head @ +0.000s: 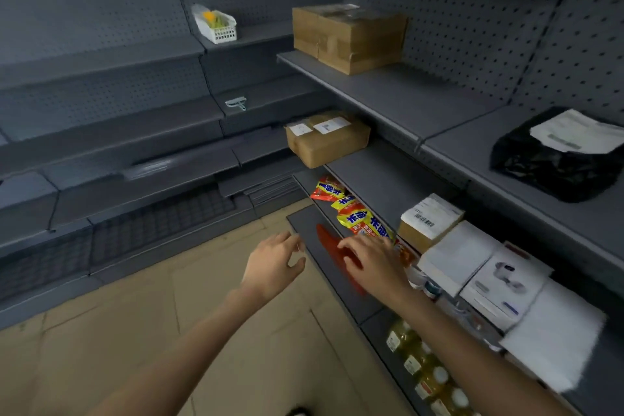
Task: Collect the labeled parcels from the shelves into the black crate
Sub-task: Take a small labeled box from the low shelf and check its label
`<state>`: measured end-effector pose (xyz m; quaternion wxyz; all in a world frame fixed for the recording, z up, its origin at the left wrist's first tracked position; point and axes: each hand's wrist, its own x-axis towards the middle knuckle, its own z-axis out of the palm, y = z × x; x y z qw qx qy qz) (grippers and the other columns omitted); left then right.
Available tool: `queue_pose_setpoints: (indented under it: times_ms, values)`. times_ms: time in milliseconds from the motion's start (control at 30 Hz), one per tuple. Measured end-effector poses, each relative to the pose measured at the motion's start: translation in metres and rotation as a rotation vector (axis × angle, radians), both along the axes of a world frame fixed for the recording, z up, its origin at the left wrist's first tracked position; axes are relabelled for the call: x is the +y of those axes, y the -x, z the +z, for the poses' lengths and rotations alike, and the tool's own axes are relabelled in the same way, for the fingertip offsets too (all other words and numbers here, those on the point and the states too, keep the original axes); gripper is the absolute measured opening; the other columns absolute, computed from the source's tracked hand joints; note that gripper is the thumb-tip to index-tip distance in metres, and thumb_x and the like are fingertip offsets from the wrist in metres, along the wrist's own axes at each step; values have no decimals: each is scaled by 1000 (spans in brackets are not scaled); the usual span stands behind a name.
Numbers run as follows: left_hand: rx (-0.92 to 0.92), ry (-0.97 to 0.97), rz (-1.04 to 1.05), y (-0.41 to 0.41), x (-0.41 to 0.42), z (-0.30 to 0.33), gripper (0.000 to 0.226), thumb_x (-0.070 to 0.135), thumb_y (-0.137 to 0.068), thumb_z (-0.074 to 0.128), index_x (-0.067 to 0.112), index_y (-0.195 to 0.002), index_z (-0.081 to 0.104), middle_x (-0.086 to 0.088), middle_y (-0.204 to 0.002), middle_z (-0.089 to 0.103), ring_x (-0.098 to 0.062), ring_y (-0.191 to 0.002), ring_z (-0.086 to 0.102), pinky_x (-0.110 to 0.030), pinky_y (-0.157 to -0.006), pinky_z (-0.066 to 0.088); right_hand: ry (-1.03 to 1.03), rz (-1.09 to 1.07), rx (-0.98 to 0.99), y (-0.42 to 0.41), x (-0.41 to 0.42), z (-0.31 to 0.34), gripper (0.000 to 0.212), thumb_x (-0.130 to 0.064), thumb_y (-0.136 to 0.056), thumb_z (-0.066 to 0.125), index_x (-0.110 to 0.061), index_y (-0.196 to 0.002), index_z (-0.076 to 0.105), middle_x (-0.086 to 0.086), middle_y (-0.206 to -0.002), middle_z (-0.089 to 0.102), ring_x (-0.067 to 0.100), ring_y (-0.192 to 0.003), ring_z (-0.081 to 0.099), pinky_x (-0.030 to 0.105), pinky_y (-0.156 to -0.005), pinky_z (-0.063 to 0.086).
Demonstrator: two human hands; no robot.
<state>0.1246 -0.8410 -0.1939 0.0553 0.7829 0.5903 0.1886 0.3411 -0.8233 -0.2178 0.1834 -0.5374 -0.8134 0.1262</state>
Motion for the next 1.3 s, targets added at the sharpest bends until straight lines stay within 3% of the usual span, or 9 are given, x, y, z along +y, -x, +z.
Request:
queue_pose_setpoints:
  times_ms: [200,433,700,900,1100,1167,1300]
  values:
    - [32,86,-186,5,91,-16,17,27,-81,60,26,-97,56,9,-95,55,-14,-94,52,-25,-66,40,18,-202,13,0,40,-11,26,-27,-91,55,-31,-117,55,-11,-122,55,11,-117,49,31,-103,25]
    - [-37,195,-430,-64,157,-46,23,18,-78,63,20,-101,64,1,-103,61,-22,-98,56,-31,-73,47,31,-479,-9,-59,50,-35,22,-22,-89,58,-23,-110,64,-4,-108,62,19,-105,56,29,-93,31]
    - [-99,206,-560,-137,202,-69,24,26,-82,63,21,-105,61,2,-106,61,-19,-95,57,-28,-71,47,149,-693,-30,-116,61,-51,38,-26,-95,51,-22,-133,48,-2,-134,50,17,-117,50,29,-99,36]
    - [-46,313,-592,-166,232,-88,39,37,-85,58,27,-122,52,8,-115,58,-10,-102,54,-27,-81,48,269,-893,-36,-128,60,-65,52,-39,-95,48,-21,-143,38,3,-136,50,22,-115,52,32,-97,39]
    - [91,396,-718,-186,263,-101,51,49,-89,48,22,-132,44,3,-127,53,-15,-115,49,-31,-86,47,309,-1032,-70,-113,82,-70,53,-48,-99,33,-16,-141,40,4,-138,50,21,-120,50,33,-101,36]
    - [97,464,-758,-188,270,-104,50,51,-90,46,21,-129,48,1,-125,55,-16,-110,53,-34,-85,49,317,-1094,-49,-100,93,-71,51,-46,-99,34,-12,-136,45,7,-131,55,23,-116,53,34,-99,37]
    - [23,515,-816,-179,285,-104,39,50,-91,45,17,-110,57,1,-109,62,-13,-92,60,-27,-69,50,288,-1198,-2,-71,118,-70,43,-40,-99,37,-9,-124,51,9,-118,60,23,-106,57,33,-92,40]
